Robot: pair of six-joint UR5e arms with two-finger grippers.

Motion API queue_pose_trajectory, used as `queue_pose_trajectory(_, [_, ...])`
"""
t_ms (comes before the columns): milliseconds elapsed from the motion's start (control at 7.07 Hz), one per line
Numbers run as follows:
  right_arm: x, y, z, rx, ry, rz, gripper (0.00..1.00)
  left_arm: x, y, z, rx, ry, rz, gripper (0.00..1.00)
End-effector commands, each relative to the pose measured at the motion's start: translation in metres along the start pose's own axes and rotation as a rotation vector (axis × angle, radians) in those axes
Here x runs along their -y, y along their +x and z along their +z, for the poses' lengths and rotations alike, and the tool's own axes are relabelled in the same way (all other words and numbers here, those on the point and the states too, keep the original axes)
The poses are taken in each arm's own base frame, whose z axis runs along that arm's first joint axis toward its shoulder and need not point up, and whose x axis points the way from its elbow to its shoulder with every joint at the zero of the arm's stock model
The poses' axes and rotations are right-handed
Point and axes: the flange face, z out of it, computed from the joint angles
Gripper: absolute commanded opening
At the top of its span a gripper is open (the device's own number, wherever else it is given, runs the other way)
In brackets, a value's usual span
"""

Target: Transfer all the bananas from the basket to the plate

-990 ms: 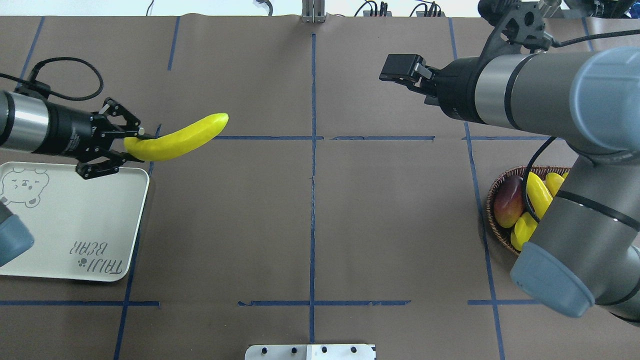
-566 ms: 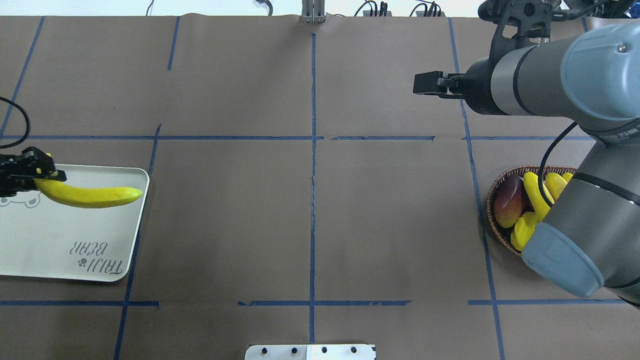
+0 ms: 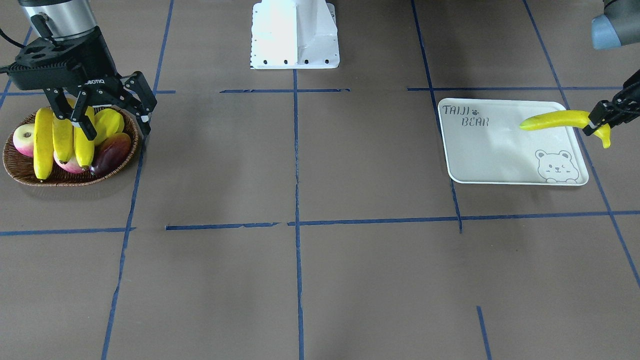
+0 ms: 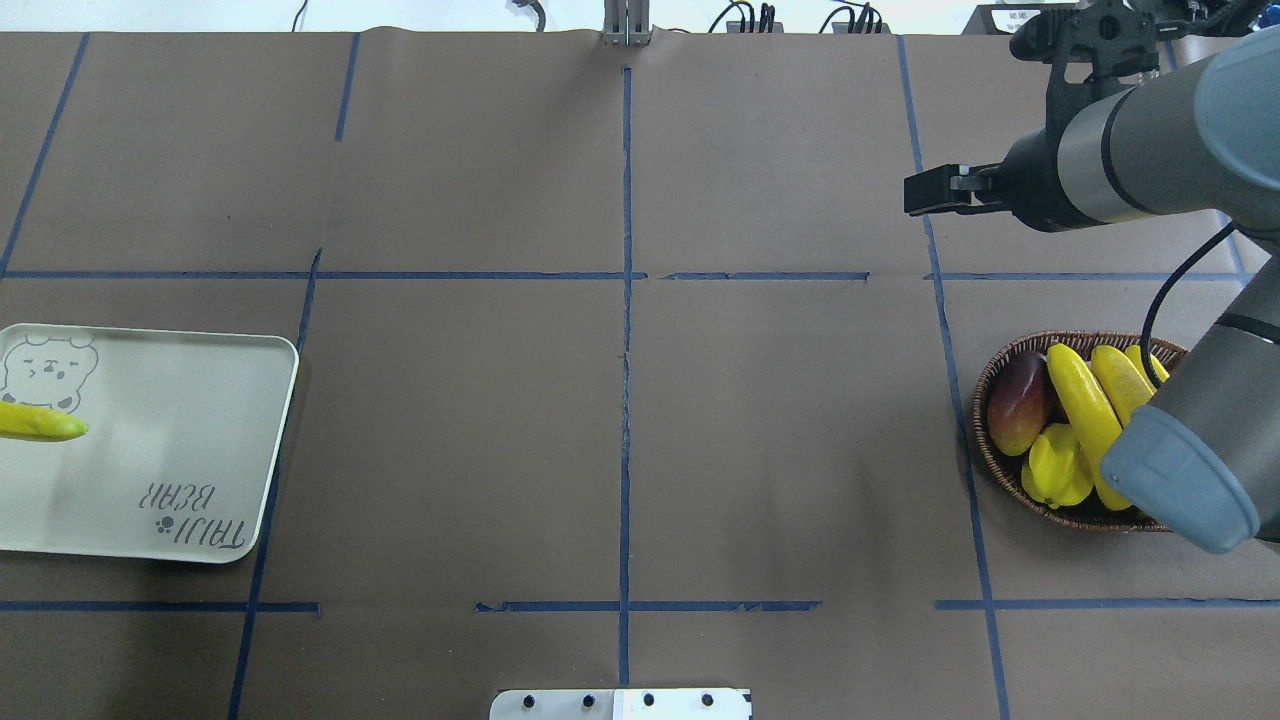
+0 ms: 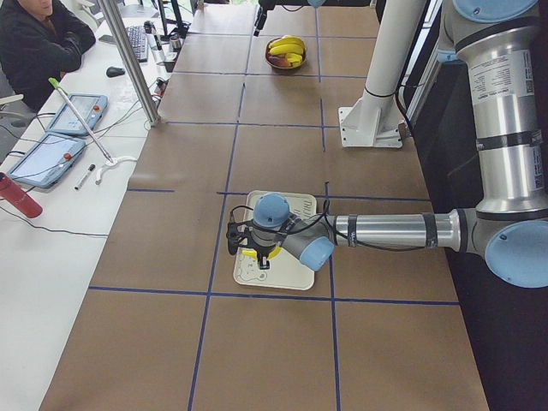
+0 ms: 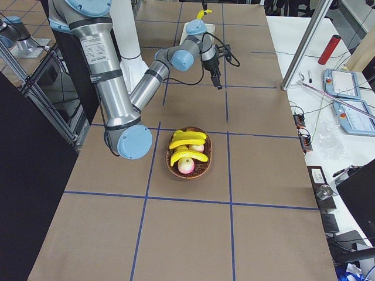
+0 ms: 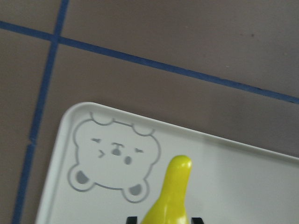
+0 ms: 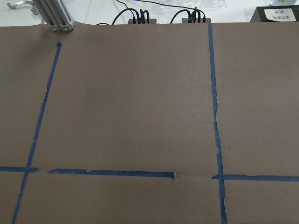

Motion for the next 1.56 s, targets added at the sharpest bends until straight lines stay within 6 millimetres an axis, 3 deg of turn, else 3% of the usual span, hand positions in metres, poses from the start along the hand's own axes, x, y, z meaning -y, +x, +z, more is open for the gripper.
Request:
queue_pose_trajectory(0, [0.001, 0.009, 0.005, -0.013, -0.012, -0.008, 1.0, -0.001, -0.03, 0.016, 0.004, 0.003, 0.006, 0.0])
queue_pose_trajectory(283, [0.0, 0.012, 0.006, -0.017, -0.014, -0.006, 1.0, -0.003, -0.023, 0.022, -0.023, 0.007, -0.01, 0.0])
queue_pose_trajectory(566, [-0.001, 0.013, 0.006, -0.016, -0.021, -0.005, 1.0, -0.016, -0.002, 0.05, -0.023, -0.06, 0.045, 0.0])
queue_pose_trajectory(707, [-0.001, 0.013, 0.006, -0.016, -0.021, -0.005, 1.0, -0.017, -0.003, 0.051, -0.022, -0.062, 0.047, 0.13])
queue_pose_trajectory(849, [-0.001, 0.013, 0.007, -0.017, -0.022, -0.005, 1.0, -0.016, -0.003, 0.052, -0.021, -0.061, 0.05, 0.99])
queue_pose_trajectory(990, [-0.002, 0.014, 0.009, -0.02, -0.031, -0.003, 1.0, -0.014, -0.001, 0.051, -0.024, -0.058, 0.048, 1.0])
queue_pose_trajectory(1273, [-0.004, 0.02, 0.013, -0.017, -0.061, 0.004, 1.0, 0.005, 0.024, 0.049, -0.049, -0.052, 0.064, 1.0])
queue_pose_trajectory(1415, [-0.003, 0.039, 0.021, -0.025, -0.101, -0.039, 1.0, 0.015, 0.041, 0.049, -0.081, -0.078, 0.068, 1.0])
